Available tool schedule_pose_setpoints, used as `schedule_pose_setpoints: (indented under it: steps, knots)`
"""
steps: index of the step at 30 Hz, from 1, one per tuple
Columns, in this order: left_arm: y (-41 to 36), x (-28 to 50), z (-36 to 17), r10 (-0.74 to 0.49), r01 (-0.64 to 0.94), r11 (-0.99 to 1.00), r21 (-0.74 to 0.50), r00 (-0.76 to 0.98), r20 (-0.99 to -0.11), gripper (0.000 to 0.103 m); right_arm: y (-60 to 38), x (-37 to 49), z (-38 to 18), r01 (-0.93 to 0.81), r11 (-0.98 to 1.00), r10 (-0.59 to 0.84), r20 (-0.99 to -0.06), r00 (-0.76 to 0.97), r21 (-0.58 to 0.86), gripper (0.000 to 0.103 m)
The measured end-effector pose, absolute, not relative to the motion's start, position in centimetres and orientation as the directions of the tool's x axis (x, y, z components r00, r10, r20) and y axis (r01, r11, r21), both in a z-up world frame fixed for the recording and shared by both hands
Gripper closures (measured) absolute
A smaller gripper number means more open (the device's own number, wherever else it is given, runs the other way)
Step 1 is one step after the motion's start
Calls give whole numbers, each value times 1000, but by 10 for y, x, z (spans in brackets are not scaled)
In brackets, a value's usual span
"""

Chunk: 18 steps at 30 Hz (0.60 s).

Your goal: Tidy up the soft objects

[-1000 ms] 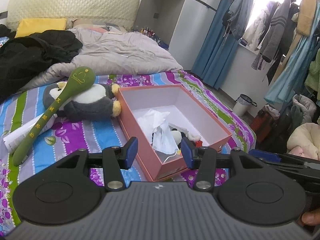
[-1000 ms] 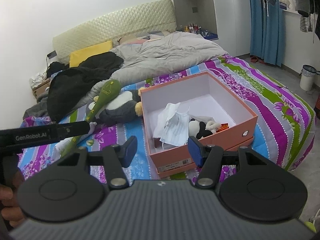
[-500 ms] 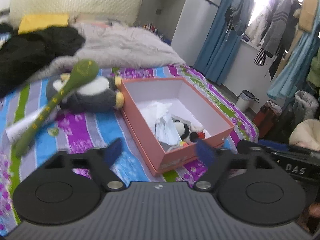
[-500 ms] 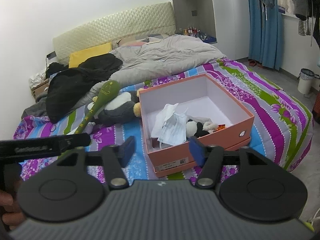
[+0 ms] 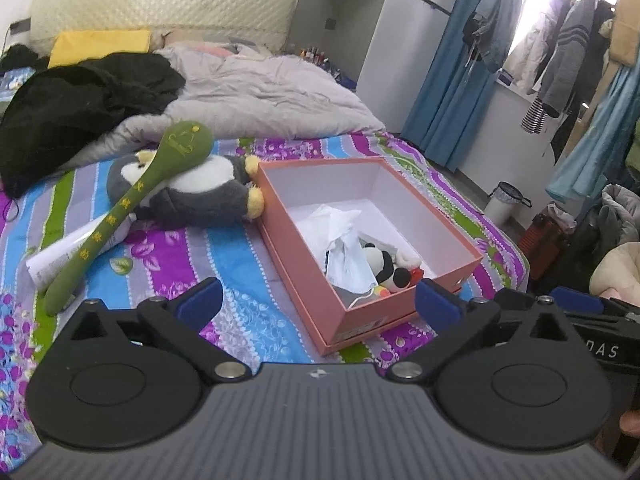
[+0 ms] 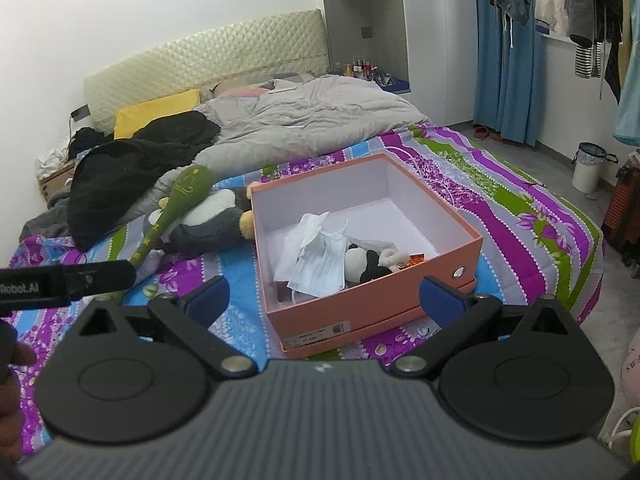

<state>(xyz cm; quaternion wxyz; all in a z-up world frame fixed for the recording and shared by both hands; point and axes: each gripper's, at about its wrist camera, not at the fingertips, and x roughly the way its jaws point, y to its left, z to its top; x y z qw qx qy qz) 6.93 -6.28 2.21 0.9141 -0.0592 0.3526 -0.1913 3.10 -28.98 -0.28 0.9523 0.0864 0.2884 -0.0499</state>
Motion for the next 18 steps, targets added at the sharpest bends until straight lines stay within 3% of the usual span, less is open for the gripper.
schedule_pose_setpoints:
  steps: [18]
  knots:
    - [-61, 67, 23, -356, 274, 934, -228, 690, -630, 0, -287, 31, -2, 144, 982, -54, -549, 834, 121, 0]
